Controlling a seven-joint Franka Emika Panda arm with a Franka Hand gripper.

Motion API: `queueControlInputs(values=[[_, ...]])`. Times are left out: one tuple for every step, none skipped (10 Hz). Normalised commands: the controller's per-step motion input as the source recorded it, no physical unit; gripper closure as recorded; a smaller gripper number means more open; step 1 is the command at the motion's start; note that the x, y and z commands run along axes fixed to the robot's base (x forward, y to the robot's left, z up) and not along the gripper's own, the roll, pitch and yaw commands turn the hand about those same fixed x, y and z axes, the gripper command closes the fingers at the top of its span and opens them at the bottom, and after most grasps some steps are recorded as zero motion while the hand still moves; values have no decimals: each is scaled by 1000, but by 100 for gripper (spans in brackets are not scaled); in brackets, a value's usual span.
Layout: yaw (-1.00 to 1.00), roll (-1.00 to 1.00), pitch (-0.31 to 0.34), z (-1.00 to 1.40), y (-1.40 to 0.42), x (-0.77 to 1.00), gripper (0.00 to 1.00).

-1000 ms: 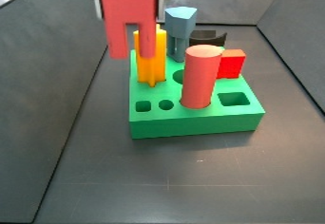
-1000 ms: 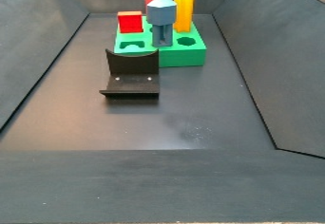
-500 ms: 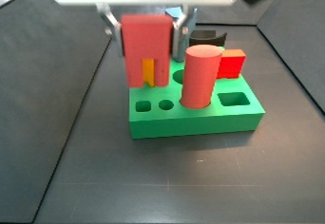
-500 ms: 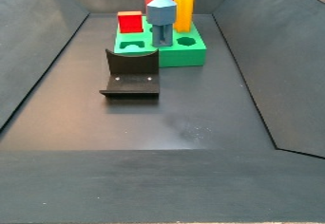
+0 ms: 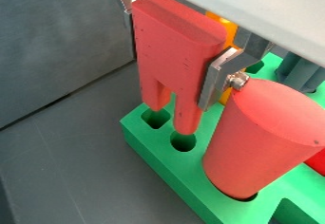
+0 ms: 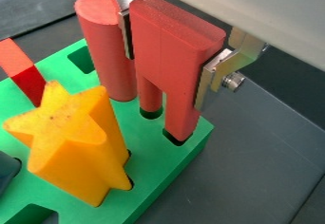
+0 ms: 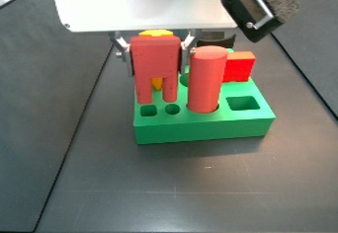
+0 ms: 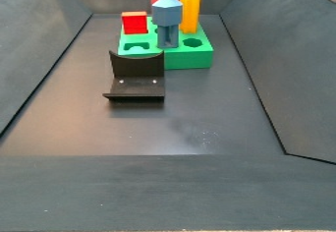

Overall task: Pick up the square-circle object. Move up. Rotate the square-circle object. Move to above the board. Insert the square-circle object.
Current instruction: Insert the square-circle object.

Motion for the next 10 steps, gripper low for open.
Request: queueControlInputs(values=[[0, 0, -216, -303, -23, -177, 100], [-6, -24, -196, -34, 0, -297, 100], [0, -53, -206, 0, 0, -371, 100], [0, -21, -231, 37, 0, -477, 100], [0, 0, -170, 0, 0, -314, 100], [0, 54, -44, -186, -89, 0, 100], [-29, 137, 19, -217, -46, 357, 100], [-17, 184, 64, -203, 0, 403, 100], [0, 220, 97, -254, -23, 526, 100], [0, 239, 119, -251, -74, 557, 100]])
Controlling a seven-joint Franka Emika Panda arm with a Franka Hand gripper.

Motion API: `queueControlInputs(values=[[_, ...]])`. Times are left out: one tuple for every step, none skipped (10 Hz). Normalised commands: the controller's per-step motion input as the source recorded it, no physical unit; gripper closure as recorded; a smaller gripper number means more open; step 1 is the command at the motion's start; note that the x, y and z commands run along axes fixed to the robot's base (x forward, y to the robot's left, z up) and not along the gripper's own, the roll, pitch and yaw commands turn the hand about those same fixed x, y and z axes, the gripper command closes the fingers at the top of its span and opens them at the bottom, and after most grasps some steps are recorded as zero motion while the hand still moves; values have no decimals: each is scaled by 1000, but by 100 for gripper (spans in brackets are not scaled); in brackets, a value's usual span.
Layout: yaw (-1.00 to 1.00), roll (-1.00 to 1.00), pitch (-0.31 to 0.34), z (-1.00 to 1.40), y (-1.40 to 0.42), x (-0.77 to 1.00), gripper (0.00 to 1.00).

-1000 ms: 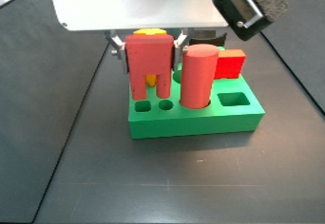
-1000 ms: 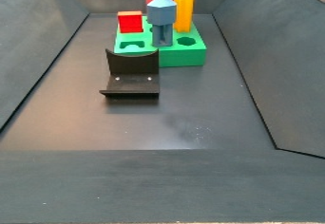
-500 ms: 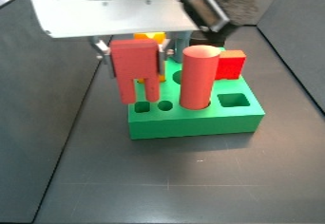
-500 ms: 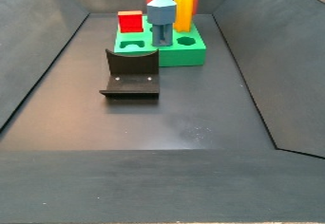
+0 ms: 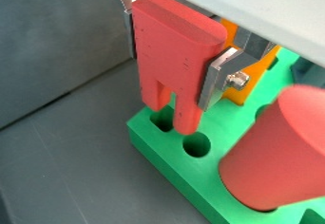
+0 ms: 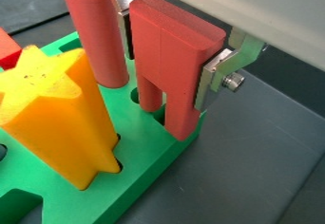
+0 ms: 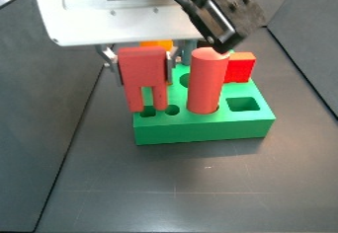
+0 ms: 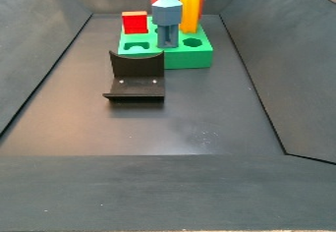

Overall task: Pick up the square-circle object. Move up. Rotate the square-circle object. Move to above the board. Insert the square-circle object.
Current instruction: Insert the square-circle object.

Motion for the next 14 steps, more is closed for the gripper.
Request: queueControlInputs(values=[[0, 174, 56, -249, -94, 386, 100], [0, 154, 16, -229, -111, 334, 100], [-3, 129, 0, -206, -111, 300, 100], [0, 146, 9, -197, -106, 357, 100], [0, 189, 13, -200, -57, 311, 100], [43, 214, 11, -280, 0, 143, 100], [66, 219, 0, -300, 129, 0, 100], [29, 161, -31, -340, 91, -77, 100], [6, 191, -141, -443, 49, -229, 100], [86, 233, -211, -546, 0, -254, 100], [34, 214, -211, -611, 0, -223, 100], [0, 201, -204, -649, 0, -186, 100], [0, 123, -173, -631, 0, -100, 100], [-3, -126, -110, -169, 66, 0, 100]])
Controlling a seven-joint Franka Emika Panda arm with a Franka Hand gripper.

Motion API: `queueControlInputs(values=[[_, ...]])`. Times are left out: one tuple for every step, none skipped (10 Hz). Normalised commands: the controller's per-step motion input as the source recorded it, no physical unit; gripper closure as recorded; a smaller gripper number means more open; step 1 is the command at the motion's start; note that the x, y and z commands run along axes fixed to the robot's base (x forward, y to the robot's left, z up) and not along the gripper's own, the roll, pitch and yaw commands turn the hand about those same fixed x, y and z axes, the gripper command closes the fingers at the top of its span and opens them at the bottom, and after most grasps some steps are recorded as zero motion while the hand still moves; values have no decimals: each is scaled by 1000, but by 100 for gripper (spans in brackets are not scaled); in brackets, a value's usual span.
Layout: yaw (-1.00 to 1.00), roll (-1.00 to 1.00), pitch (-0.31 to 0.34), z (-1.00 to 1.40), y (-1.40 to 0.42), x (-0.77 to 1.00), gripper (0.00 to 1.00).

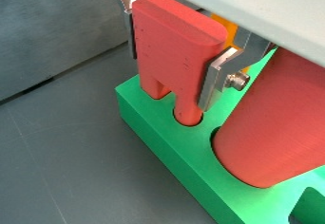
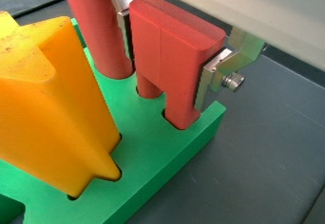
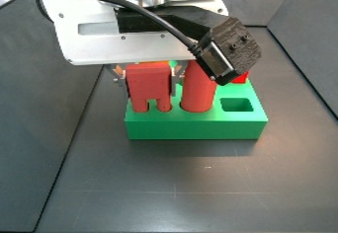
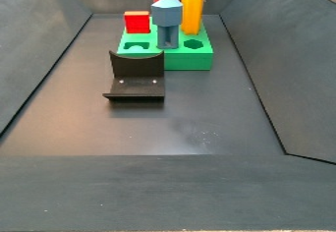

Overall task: Pick up the square-circle object. Move up. Rotate the square-circle object. Move to above the board. Insert the square-circle object.
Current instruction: Insert the square-circle object.

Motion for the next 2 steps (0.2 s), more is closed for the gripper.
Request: queueControlInputs(values=[[0, -56, -6, 0, 60, 0, 100], [0, 0, 0, 0, 0, 0, 100]])
